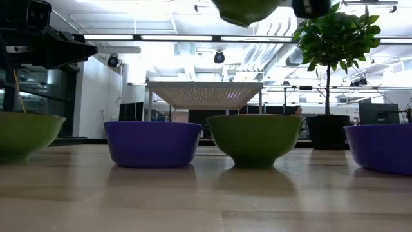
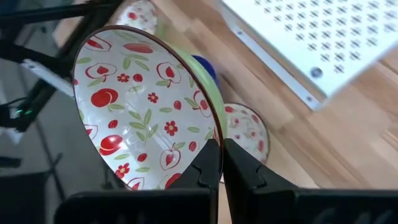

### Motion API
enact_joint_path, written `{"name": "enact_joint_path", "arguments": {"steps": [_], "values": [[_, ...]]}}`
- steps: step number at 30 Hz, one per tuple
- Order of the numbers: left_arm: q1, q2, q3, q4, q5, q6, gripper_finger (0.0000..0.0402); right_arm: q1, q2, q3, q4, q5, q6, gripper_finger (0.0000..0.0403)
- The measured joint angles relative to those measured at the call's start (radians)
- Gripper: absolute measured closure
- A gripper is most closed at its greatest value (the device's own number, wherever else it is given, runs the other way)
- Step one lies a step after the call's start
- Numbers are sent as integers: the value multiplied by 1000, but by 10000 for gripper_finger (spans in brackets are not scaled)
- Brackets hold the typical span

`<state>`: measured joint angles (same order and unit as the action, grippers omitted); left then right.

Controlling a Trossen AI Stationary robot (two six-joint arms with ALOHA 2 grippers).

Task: Pick & Place Mini bowls
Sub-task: Put the bottom green bowl on the shelf

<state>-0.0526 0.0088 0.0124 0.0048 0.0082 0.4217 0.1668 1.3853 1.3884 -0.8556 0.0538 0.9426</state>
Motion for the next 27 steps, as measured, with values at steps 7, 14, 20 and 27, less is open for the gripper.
{"name": "enact_joint_path", "arguments": {"steps": [7,14,20,27], "values": [[0,0,0,0,0,0,401,-171,8,0,79,-93,-104,403],[0,0,0,0,0,0,401,-340,57,0,160,-123,-84,403],[0,0,0,0,0,0,401,-450,152,71,206,-93,-36,403],[0,0,0,0,0,0,401,-536,315,306,89,-19,-33,403]]}}
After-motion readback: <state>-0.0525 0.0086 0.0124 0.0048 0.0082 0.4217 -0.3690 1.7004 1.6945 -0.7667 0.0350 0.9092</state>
